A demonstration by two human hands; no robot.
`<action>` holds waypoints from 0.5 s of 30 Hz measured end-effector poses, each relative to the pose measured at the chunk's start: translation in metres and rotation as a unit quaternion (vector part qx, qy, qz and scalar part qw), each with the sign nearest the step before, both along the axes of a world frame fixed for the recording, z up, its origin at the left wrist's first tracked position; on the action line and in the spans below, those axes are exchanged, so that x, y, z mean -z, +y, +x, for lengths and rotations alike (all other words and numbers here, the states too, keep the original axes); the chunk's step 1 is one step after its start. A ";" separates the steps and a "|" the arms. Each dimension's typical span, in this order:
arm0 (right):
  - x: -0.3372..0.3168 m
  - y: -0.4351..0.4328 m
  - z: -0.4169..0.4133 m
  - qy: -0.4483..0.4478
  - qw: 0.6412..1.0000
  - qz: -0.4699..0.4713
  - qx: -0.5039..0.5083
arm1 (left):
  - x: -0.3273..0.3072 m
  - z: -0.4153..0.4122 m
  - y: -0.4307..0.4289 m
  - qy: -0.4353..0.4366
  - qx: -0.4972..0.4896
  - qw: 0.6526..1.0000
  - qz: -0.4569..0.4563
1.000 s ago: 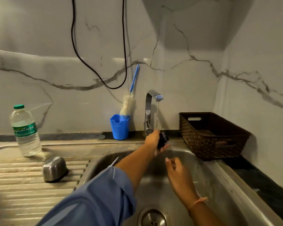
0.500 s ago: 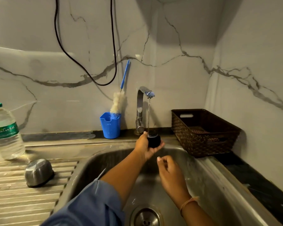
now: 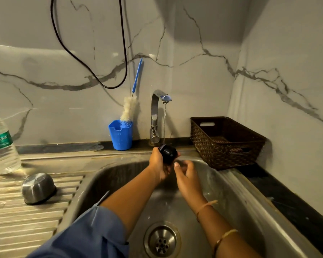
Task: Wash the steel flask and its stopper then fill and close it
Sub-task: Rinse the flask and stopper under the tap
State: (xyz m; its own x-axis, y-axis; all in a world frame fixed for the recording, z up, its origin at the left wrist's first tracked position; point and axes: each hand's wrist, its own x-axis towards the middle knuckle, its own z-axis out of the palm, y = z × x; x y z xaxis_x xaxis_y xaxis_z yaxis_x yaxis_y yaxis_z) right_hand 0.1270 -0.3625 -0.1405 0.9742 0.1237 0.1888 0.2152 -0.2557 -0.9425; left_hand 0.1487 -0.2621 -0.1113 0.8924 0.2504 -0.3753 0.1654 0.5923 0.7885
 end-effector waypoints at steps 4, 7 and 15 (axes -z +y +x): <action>-0.012 0.031 0.015 0.075 0.991 0.093 -0.064 | -0.001 -0.010 0.004 0.021 -0.013 1.000 -0.016; -0.023 0.049 0.021 0.119 0.979 0.143 -0.087 | 0.002 -0.009 0.016 0.036 -0.025 0.998 0.047; -0.027 0.059 0.043 0.010 0.997 -0.071 -0.018 | 0.003 -0.002 0.033 -0.036 0.017 0.971 0.235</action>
State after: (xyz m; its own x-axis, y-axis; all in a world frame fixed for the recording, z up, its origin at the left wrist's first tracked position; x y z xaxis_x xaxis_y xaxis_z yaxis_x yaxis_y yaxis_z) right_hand 0.1705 -0.3032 -0.1135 0.9720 0.1825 0.1481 0.2086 -0.3800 -0.9011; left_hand 0.1462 -0.2294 -0.1146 0.9227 0.3493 -0.1632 0.1130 0.1597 0.9807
